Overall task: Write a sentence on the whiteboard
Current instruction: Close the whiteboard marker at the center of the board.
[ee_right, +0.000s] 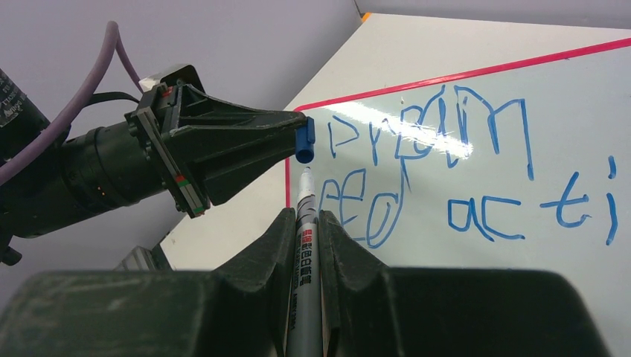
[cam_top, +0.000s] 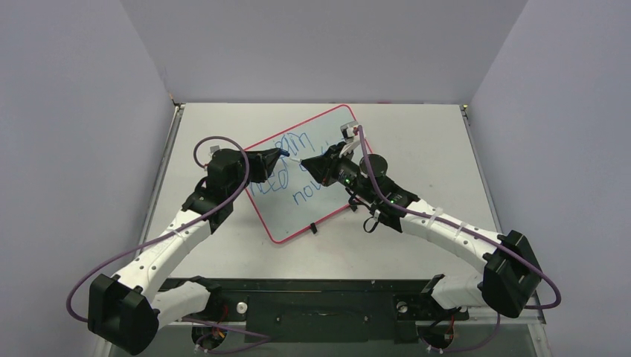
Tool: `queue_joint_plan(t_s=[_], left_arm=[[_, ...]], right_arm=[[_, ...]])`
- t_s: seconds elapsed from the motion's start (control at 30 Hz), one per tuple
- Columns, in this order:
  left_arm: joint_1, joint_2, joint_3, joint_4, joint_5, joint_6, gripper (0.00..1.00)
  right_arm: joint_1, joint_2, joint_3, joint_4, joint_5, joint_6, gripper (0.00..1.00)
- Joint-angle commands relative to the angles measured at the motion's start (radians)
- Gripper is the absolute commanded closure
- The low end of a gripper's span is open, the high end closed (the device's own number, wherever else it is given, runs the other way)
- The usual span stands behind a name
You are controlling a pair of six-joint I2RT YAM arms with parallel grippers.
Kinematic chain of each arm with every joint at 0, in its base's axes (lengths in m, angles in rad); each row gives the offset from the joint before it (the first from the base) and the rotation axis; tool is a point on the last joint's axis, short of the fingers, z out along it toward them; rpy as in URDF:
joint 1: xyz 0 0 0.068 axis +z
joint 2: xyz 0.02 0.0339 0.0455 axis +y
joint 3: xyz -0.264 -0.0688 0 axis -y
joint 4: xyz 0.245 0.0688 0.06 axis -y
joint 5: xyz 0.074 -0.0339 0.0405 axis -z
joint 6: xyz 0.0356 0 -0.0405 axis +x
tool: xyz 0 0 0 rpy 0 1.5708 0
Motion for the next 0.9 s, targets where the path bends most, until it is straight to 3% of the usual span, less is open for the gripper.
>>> queue_joint_plan(t_s=[0.0, 0.87], left_arm=[[-0.009, -0.013, 0.047, 0.007, -0.016, 0.005, 1.0], [-0.027, -0.02, 0.061, -0.011, -0.038, 0.018, 1.0]], right_arm=[[-0.006, -0.003, 0.047, 0.07, 0.01, 0.006, 1.0], [-0.008, 0.02, 0.053, 0.084, 0.017, 0.017, 1.0]])
